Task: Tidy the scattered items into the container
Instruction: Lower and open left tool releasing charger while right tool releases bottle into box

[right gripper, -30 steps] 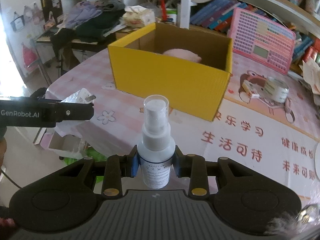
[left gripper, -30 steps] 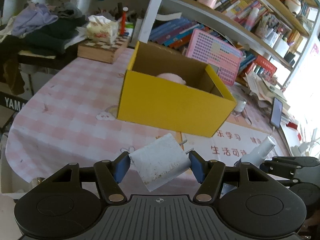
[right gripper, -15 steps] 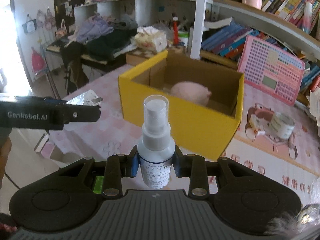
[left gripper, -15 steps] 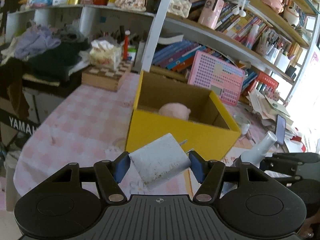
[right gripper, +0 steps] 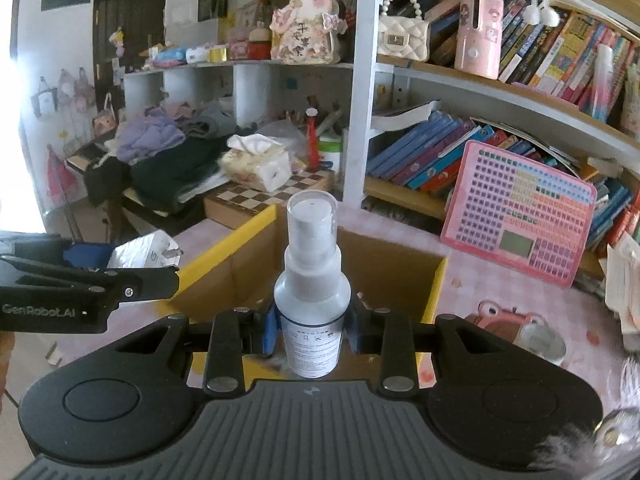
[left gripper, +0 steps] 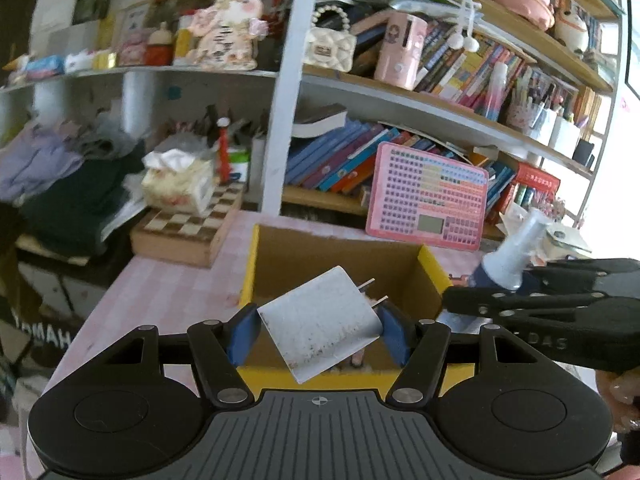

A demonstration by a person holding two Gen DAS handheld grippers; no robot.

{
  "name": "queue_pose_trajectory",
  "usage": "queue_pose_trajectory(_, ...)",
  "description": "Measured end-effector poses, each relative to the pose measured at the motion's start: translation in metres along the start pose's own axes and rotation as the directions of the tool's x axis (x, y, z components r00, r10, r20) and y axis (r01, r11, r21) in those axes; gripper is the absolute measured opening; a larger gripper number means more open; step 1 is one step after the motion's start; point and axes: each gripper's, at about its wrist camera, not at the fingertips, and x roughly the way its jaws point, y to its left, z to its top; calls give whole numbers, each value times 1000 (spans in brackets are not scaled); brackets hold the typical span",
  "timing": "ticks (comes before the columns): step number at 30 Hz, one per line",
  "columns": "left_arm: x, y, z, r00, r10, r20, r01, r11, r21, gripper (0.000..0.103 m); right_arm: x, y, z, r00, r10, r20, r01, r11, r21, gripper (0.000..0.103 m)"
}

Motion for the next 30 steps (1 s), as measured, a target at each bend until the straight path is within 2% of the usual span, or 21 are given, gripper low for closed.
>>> queue_pose_trajectory(7,56,-12,3,995,9,-98,-2,998,70,64,64,-25,-2,990,26,-138,-27,1000,-8,31)
queue_pose_trajectory(15,96,-10,-2,975,24,-219,-4,996,91,64,113,-35,-10,964,63,-260,-78,996,-50,31)
queue_pose_trajectory(21,114,-6,-3,962,29,-271,-12,998,66,64,135,-34,-13,936,94,-338,-134,986,-97,31)
queue_pose_trajectory(27,123,-12,-2,956,61,-287,-24,991,132,64,147,-27,-21,915,99,-392,-161,978,-129,31)
queue_pose_trajectory(30,125,-14,-3,955,71,-288,-27,988,155,64,148,-26,-22,911,95,-402,-163,977,-138,31)
